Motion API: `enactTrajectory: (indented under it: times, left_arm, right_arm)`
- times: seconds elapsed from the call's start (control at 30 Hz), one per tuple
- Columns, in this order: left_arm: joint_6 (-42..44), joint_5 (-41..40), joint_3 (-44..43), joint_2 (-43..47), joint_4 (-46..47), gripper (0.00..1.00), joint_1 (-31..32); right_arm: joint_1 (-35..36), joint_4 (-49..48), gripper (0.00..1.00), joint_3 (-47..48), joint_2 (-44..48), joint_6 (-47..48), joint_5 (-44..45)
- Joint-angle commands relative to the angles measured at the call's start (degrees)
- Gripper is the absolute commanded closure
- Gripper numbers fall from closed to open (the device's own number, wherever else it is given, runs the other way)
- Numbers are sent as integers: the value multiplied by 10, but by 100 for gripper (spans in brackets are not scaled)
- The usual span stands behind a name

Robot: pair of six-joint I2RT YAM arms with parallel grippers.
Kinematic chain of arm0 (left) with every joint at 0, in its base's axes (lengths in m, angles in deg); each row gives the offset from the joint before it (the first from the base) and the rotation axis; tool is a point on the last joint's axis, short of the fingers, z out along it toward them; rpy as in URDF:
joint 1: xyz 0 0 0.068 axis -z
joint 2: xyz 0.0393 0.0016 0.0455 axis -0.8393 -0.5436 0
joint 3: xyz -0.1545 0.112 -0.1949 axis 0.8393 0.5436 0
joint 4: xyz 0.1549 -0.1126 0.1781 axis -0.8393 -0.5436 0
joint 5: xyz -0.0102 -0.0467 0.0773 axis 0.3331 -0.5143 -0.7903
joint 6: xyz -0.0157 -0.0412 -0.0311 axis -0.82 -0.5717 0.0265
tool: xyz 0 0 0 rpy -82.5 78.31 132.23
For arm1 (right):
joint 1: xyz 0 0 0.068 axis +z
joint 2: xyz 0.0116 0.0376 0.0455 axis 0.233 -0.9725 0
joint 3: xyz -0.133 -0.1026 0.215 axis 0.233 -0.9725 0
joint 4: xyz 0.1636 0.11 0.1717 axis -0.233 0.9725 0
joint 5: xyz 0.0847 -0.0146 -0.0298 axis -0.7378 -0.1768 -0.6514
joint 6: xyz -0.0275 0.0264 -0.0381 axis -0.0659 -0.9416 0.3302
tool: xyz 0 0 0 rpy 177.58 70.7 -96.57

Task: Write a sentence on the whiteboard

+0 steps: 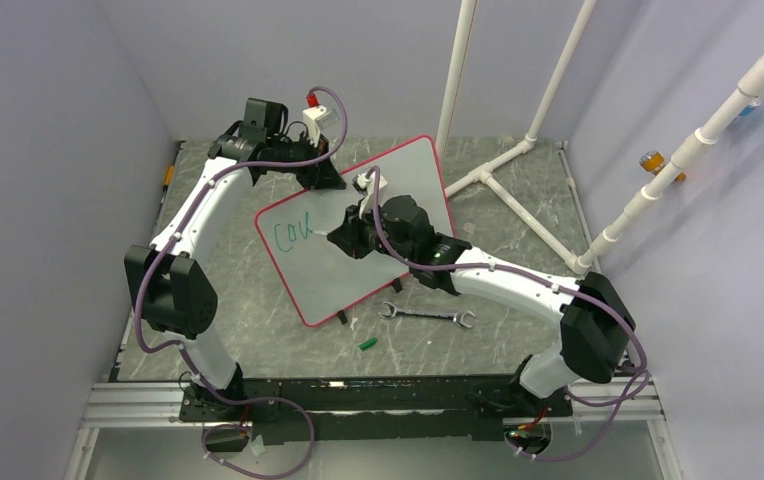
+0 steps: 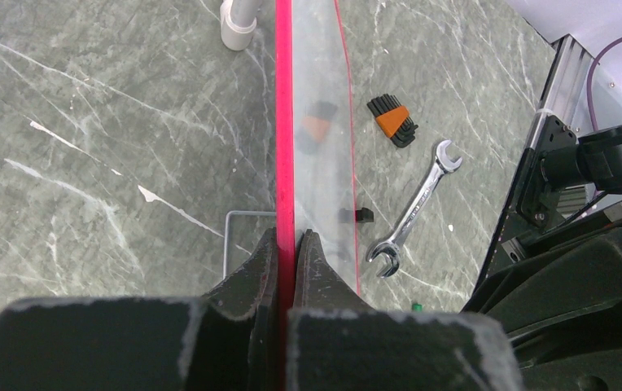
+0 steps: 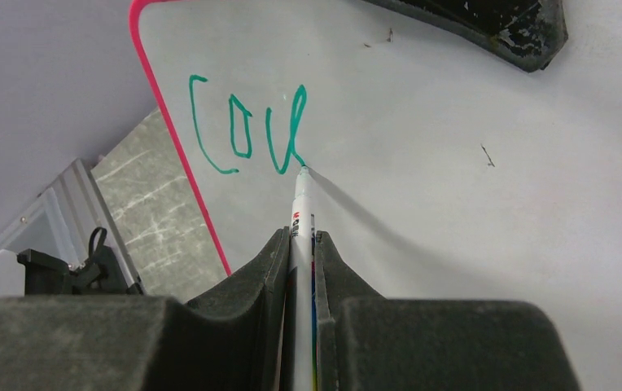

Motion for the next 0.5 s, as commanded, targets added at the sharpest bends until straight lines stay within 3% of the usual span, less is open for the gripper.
enactTrajectory:
  times: [0.0, 0.33, 0.47]
  left_arm:
    - [63, -54, 9, 6, -17, 100, 16]
    - [58, -61, 4, 7, -17, 100, 17]
    - [53, -66, 12, 14, -7, 100, 19]
  right_arm:
    - [-6, 31, 100, 15, 21, 20, 35]
    - [-5, 56, 100, 37, 87, 17, 2]
    - [-6, 98, 100, 73, 118, -20, 49]
